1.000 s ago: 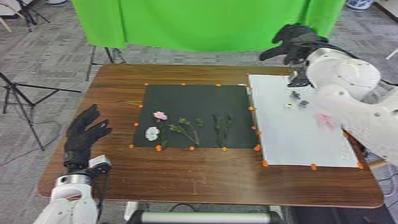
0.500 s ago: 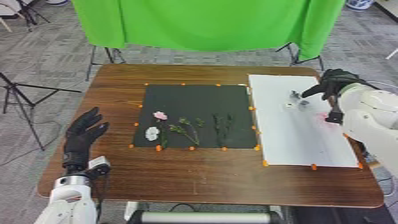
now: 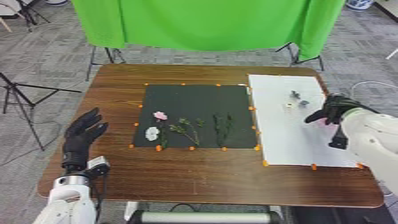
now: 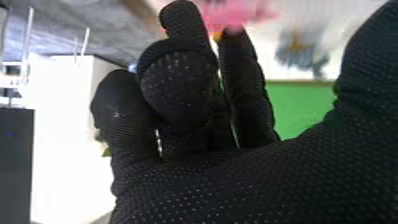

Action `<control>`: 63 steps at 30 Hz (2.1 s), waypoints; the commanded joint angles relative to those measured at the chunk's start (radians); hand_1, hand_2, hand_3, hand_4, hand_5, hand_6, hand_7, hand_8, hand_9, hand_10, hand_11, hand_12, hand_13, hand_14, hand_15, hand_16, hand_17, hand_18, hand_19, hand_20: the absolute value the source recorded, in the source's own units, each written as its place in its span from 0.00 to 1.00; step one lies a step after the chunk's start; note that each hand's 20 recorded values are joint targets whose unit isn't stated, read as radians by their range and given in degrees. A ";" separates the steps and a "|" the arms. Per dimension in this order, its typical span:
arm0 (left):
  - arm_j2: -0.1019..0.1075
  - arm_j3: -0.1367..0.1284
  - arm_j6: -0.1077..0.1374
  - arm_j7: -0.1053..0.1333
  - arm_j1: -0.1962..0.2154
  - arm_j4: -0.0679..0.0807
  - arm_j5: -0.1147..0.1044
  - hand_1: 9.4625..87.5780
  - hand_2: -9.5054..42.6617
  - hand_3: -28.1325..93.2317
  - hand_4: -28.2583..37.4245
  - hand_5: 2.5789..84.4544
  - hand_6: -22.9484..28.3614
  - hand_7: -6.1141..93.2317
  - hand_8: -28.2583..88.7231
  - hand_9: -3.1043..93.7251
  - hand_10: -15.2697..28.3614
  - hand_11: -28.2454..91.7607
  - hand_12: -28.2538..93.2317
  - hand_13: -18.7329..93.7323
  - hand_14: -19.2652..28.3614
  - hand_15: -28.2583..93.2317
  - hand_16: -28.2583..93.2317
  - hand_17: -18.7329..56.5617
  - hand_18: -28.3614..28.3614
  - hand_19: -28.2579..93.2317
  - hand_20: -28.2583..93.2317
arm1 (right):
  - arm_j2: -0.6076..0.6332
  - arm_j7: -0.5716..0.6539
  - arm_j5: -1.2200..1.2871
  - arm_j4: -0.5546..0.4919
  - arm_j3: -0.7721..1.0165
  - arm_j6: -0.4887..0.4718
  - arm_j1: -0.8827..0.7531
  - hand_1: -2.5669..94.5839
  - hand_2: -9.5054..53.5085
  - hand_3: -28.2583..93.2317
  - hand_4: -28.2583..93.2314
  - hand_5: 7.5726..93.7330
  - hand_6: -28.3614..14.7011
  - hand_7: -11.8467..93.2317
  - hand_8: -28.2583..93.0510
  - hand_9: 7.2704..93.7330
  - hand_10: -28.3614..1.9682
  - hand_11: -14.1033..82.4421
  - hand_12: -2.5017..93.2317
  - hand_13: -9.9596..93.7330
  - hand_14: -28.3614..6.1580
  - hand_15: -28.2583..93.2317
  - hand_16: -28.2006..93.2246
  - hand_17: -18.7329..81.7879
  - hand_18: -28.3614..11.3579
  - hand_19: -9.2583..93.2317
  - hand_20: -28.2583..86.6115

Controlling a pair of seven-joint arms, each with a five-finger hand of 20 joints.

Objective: Arrange flowers

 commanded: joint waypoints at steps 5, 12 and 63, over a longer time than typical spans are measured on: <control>-0.008 -0.002 0.001 -0.003 0.018 -0.002 -0.008 0.44 0.00 0.78 0.24 0.46 0.42 0.29 0.14 0.42 0.60 0.43 0.33 0.52 0.73 0.46 0.22 0.46 0.75 0.45 0.44 | -0.011 -0.013 -0.039 0.053 -0.101 0.268 -0.025 0.57 0.03 0.73 0.09 0.70 0.61 0.27 0.28 0.85 0.51 0.35 0.33 0.96 0.68 0.73 0.48 0.80 0.35 1.00 0.72; -0.006 0.000 0.008 0.003 0.018 -0.003 -0.019 0.43 0.00 0.79 0.24 0.46 0.43 0.29 0.15 0.42 0.60 0.43 0.33 0.52 0.73 0.46 0.22 0.46 0.75 0.45 0.44 | 0.024 -0.038 -0.077 0.020 -0.106 0.399 0.040 0.67 0.02 0.72 0.08 0.82 0.59 0.29 0.30 0.94 0.56 0.27 0.38 0.99 0.74 0.71 0.49 0.83 0.39 1.00 0.71; -0.012 0.000 -0.016 -0.017 0.016 0.001 -0.008 0.42 0.00 0.79 0.24 0.47 0.42 0.29 0.15 0.42 0.60 0.43 0.33 0.52 0.73 0.46 0.22 0.45 0.75 0.45 0.44 | 0.030 0.067 -0.023 -0.010 -0.115 -0.114 0.099 0.20 0.00 0.69 0.13 0.41 0.53 0.13 0.20 0.49 0.10 0.20 0.17 0.91 0.56 0.68 0.48 0.74 0.28 1.00 0.65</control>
